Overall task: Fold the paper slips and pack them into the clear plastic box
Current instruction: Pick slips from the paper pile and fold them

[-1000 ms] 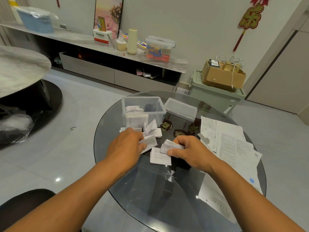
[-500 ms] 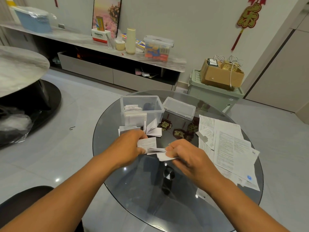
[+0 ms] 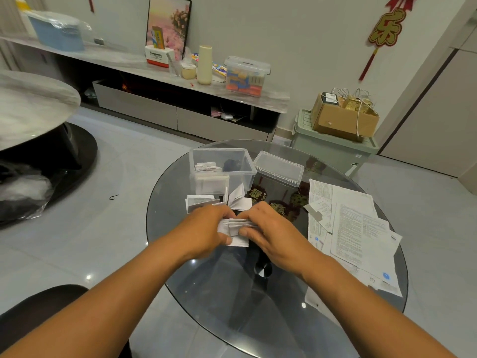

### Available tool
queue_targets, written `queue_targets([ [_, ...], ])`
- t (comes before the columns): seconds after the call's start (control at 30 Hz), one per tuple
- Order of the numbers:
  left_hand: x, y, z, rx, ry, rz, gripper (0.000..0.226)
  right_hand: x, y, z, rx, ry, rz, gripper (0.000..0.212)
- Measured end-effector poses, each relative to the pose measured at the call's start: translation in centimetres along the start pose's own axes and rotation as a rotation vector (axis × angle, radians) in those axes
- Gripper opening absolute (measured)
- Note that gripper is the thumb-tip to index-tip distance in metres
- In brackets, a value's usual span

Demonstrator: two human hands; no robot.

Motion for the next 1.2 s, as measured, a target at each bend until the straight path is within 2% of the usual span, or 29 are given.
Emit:
queue_targets([
  [0.1, -0.2, -0.1, 0.4, 0.025, -0.029, -0.028, 0.043, -0.3, 0.4, 0.6, 0.006, -0.021, 0.071, 0.042],
  [0.2, -0.2, 0.3, 0.4, 0.088, -0.020, 0.005, 0.038, -0.2, 0.6, 1.0, -0.028, -0.060, 0.120, 0.052],
  [0.4, -0.3, 0.8, 1.0, 0.044, 0.017, 0.123, 0.039, -0.2, 0.3, 1.2, -0.059, -0.047, 0.033, 0.016],
  [0.53, -0.2, 1.1, 0.6, -0.104, 0.169, 0.165, 0.044, -0.3, -0.5, 0.4, -0.100, 0.057, -0.022, 0.018],
  [0.63, -0.2, 1.5, 0.5, -0.178, 0.195, 0.176, 0.046, -0.5, -0.1, 0.0, -0.052, 0.093, -0.006, 0.036],
  [0.7, -0.4, 1.8, 0.8, -0.182, 0.164, 0.202, 0.046, -0.6, 0.5, 0.4, -0.034, 0.046, 0.026, 0.060],
  [0.77, -0.4, 1.7, 1.1, -0.180, 0.134, 0.217, 0.042, -0.7, 0.8, 0.7, -0.069, 0.009, 0.049, 0.071],
  [0.87, -0.2, 1.3, 1.4, -0.227, 0.077, 0.167, 0.045, -0.6, 0.8, 0.8, -0.099, -0.010, 0.082, 0.065],
  [1.0, 0.0, 1.4, 1.3, -0.260, -0.013, 0.104, 0.081, -0.3, 0.7, 0.7, -0.120, -0.039, 0.129, 0.039],
  [1.1, 0.0, 1.5, 1.3, -0.314, -0.047, 0.093, 0.075, -0.4, 0.6, 0.7, -0.141, -0.042, 0.102, 0.034],
  [1.2, 0.0, 1.5, 1.4, -0.322, -0.042, 0.114, 0.051, -0.4, 0.7, 0.7, -0.171, -0.073, 0.093, 0.035],
])
Point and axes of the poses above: each hand's wrist, its own x-axis towards the middle knuckle, its own z-axis out of the palm, y = z × x, the point moved 5 cm from there along x, towards the middle knuckle, and after that the axes turned 9 degrees about x, right-handed, at the moved point
